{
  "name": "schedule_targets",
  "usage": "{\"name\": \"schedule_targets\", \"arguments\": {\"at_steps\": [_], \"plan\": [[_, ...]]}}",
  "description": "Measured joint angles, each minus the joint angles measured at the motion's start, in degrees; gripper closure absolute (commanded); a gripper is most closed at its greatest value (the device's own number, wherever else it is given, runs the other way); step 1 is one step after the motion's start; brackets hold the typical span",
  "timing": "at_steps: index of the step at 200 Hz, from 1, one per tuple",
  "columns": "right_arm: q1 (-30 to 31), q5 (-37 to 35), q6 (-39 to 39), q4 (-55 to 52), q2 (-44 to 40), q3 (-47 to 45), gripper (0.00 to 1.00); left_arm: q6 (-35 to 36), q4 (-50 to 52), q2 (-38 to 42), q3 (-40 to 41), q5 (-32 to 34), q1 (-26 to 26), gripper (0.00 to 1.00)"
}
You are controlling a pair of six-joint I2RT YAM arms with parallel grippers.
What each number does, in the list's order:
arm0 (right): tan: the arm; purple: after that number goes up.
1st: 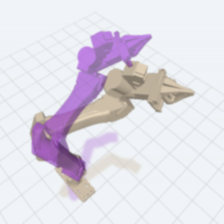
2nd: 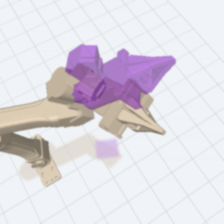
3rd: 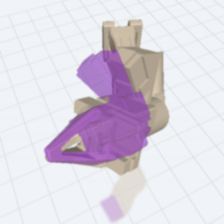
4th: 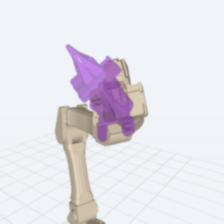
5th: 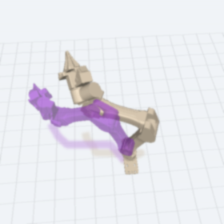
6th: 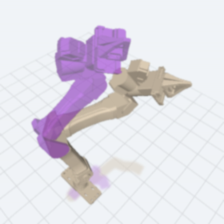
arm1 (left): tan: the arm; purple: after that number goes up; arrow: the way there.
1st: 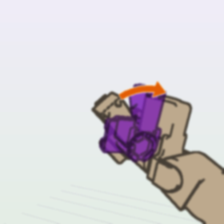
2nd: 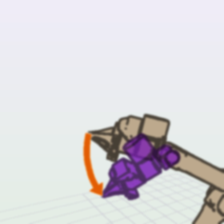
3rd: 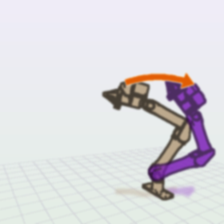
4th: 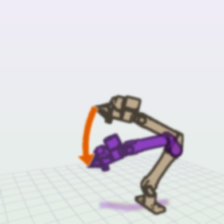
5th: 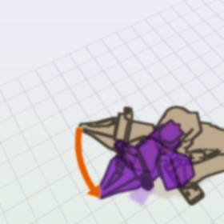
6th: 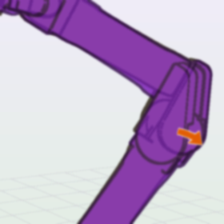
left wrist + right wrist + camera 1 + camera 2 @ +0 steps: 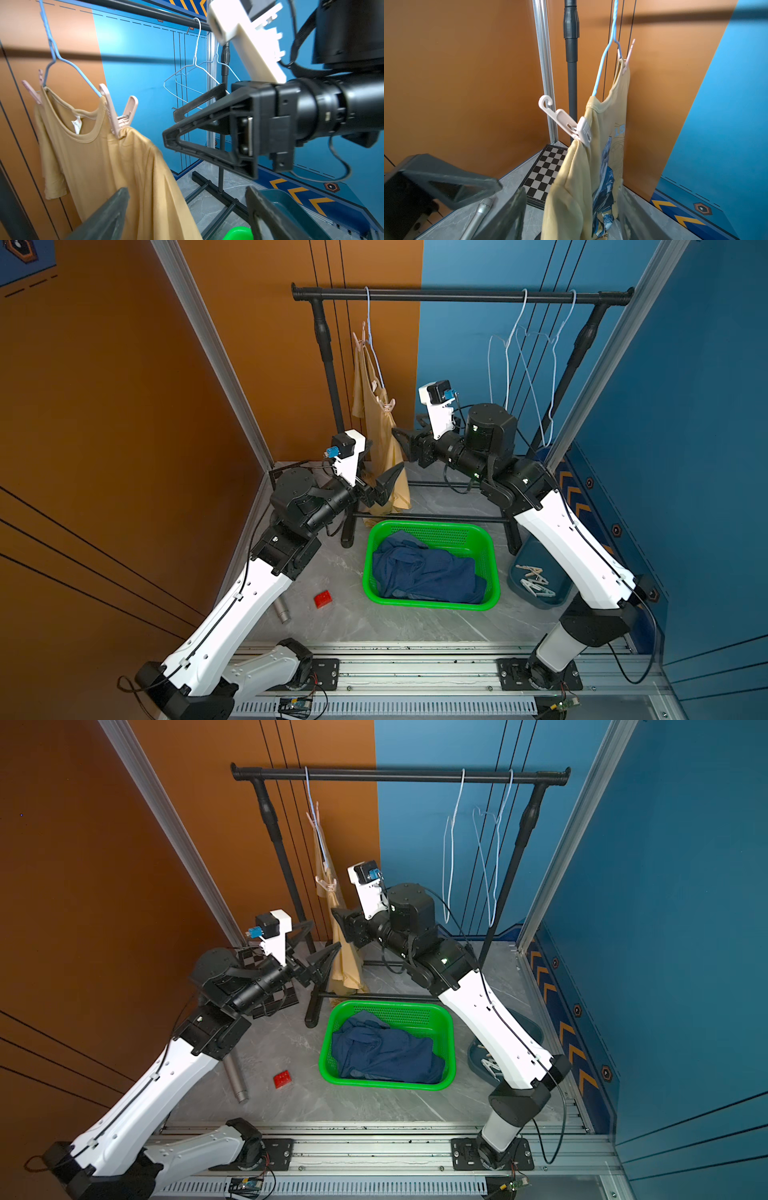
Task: Remove the clothespins securing t-shirts to the hanger
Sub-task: Pick up the hanger from the clothes rail.
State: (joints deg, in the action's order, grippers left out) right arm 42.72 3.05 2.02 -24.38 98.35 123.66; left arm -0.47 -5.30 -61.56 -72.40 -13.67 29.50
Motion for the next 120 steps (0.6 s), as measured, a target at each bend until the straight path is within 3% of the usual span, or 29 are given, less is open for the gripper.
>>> {"name": "schedule_targets", "arguments": {"at_steps": [36,58,97,120], "plan": [[1.1,-0.8,1.4,0.2,9.7,9.7,0.31,0.2,2.6,3.7,2.4,0.5,-2.3,0.10],[2.4,-4.3,1.2,-1.0,14.8,15.3,0.37,0.3,4.8,5.4,3.0,1.0,-3.5,0.10],[3.1,-9.3,0.1,-2.7,15.3,15.6,0.52,0.6,7.3,7.2,2.8,1.5,-5.3,0.09],[3.1,-11.2,-0.9,-2.7,14.5,14.7,0.55,0.5,8.0,6.7,1.7,2.5,-6.4,0.09]]}}
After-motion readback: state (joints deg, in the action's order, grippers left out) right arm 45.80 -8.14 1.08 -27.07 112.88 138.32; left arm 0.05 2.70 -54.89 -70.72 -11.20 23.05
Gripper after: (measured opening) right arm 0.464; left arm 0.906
